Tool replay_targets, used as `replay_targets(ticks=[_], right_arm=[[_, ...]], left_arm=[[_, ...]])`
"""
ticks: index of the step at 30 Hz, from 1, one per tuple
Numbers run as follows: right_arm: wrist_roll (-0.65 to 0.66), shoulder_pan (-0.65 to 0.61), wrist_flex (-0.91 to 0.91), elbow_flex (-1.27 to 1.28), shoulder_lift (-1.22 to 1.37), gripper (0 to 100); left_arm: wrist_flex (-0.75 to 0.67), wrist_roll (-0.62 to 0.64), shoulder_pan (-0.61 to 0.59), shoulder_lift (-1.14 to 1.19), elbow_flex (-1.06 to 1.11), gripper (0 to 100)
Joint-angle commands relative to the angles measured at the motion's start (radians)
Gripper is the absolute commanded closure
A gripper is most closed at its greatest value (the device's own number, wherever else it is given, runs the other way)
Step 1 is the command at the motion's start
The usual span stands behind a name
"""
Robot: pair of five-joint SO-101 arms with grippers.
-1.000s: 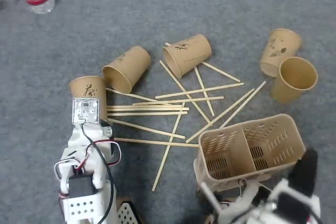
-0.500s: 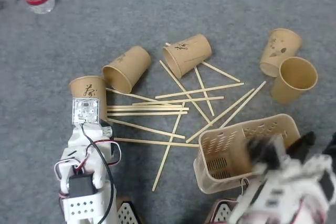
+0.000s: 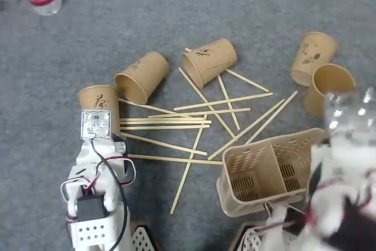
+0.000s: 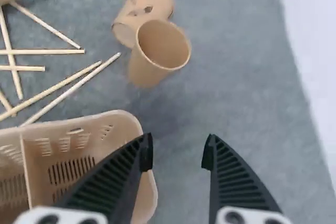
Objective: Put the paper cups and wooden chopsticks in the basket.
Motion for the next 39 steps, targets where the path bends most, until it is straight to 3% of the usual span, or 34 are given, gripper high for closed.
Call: replay_targets(ticks=[1, 7, 14, 24, 27, 39], right_arm=[[-0.015, 0.001, 0.038, 0.002, 0.182, 83.0], [-0.014, -0.008, 0.030, 0.012, 0.398, 82.9], [-0.012, -0.062, 0.031, 0.049, 0.438, 88.9], [-0.012, -0.062, 0.041, 0.011, 0.196, 84.7], [0.044, -0.062, 0.044, 0.087, 0.113, 84.7], [0.104, -0.062, 0.036, 0.281, 0.091, 84.8]], left_arm=[[-0.017, -0.008, 0.003, -0.018, -0.008, 99], [-0.017, -0.008, 0.003, -0.018, -0.008, 99], [-0.017, -0.008, 0.003, -0.018, -0.008, 99], [-0.021, -0.008, 0.003, -0.018, -0.008, 99], [-0.021, -0.008, 0.003, -0.018, -0.008, 99], [-0.020, -0.008, 0.003, -0.018, -0.008, 99]])
